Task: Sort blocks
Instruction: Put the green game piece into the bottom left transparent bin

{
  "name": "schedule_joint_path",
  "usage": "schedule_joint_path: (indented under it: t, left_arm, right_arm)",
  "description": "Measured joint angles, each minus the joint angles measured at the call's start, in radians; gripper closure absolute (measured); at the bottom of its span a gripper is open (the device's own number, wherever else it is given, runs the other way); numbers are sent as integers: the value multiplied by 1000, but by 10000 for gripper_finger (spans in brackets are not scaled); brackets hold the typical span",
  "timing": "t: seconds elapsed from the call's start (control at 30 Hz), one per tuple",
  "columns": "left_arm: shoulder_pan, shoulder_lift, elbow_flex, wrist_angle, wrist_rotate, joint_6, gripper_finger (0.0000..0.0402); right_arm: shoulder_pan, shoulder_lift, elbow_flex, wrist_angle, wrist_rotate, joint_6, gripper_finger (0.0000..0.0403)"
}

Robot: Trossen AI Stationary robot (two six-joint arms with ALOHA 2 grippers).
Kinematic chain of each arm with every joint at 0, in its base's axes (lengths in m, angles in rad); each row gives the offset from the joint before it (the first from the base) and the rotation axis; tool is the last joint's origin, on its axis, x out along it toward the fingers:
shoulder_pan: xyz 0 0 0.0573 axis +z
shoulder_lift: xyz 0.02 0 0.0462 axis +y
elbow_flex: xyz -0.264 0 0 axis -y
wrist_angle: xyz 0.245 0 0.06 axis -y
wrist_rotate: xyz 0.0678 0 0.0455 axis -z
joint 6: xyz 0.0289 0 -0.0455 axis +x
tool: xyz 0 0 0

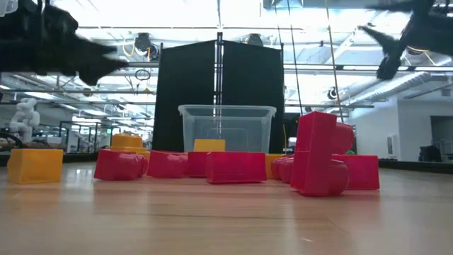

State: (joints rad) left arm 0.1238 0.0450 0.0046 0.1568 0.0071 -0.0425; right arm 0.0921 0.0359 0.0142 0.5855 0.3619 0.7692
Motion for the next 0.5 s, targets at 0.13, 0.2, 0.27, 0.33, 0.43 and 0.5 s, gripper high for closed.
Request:
schedule_joint_path:
  t: [0.13,0.2,0.27,0.33,0.43,0.5]
  left_arm:
    - [0,0,0,142,-14,-224,114]
    - [0,1,0,213,-16,-298,114]
    - [0,0,0,287,-19,-345,114]
    - [0,1,0,373,-31,-401,114]
    - [0,0,6,490,-85,-444,114]
    - [0,1,15,542,-159,-421,114]
  right_arm:
    - [0,17,50,181,5,-192,259]
    - [0,35,106,202,6,-299,259]
    - [0,68,178,188,4,-408,259]
    - [0,120,257,175,4,-502,259]
    - [0,219,384,158,-1,-627,259]
    - [0,289,476,120,-3,-694,259]
